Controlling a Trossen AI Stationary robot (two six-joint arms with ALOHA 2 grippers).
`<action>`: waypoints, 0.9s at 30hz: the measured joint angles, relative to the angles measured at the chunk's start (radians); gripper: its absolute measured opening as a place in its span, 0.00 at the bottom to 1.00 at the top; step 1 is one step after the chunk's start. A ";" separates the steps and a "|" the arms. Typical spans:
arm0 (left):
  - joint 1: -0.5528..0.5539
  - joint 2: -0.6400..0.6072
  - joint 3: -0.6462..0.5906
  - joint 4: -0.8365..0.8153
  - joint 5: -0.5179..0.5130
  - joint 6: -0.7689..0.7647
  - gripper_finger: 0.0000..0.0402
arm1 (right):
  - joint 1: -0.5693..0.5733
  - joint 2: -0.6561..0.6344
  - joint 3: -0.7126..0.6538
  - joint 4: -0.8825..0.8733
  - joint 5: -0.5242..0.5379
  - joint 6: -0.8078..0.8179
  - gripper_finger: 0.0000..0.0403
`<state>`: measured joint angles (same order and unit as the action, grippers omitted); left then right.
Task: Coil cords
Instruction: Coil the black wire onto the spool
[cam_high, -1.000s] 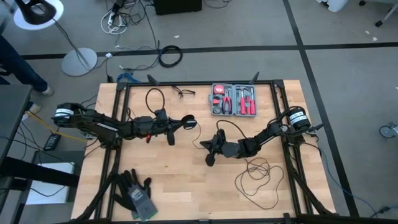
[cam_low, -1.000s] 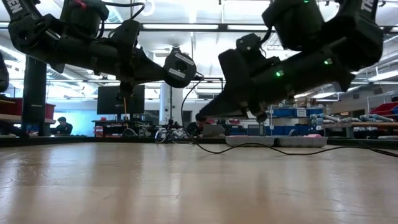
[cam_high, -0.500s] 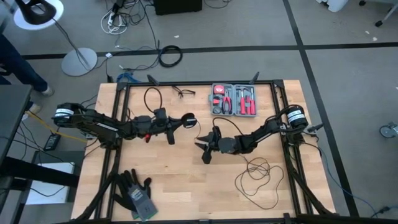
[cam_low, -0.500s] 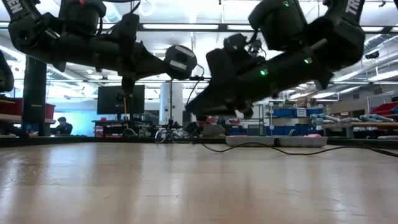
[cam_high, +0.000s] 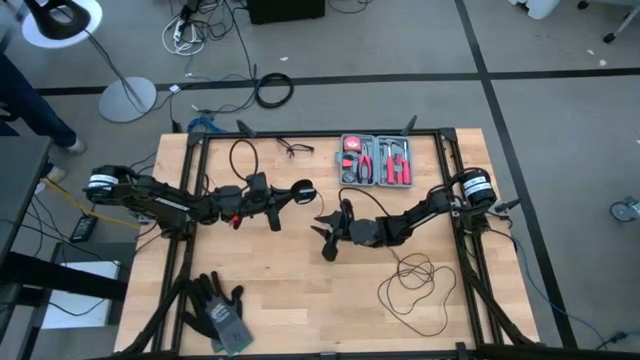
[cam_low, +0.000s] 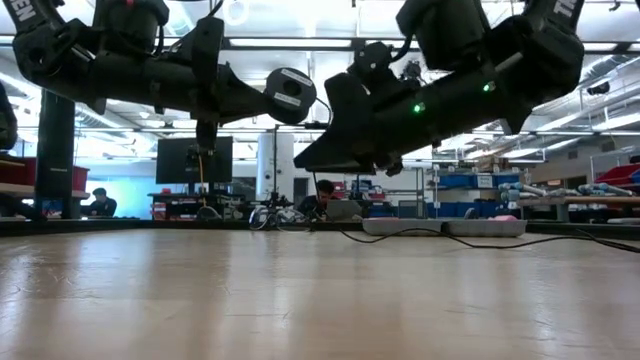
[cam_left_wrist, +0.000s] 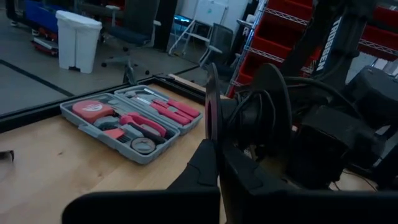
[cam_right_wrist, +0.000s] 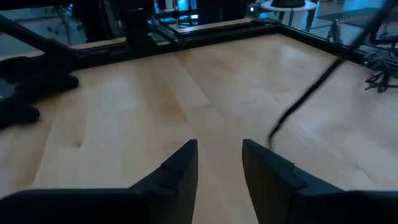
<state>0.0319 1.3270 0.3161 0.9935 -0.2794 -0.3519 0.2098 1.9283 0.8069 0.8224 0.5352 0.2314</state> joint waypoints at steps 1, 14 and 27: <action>-0.001 0.000 0.000 0.000 0.000 0.000 0.00 | 0.009 -0.010 0.000 -0.014 0.002 0.000 0.31; -0.002 0.000 0.000 0.014 -0.001 -0.019 0.00 | 0.098 -0.219 -0.001 -0.417 0.265 0.084 0.27; -0.020 0.000 0.000 0.061 -0.004 0.008 0.00 | 0.003 -0.050 -0.002 -0.107 0.103 0.029 0.25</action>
<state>0.0116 1.3273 0.3161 1.0546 -0.2833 -0.3435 0.2127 1.8786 0.8053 0.7149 0.6382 0.2602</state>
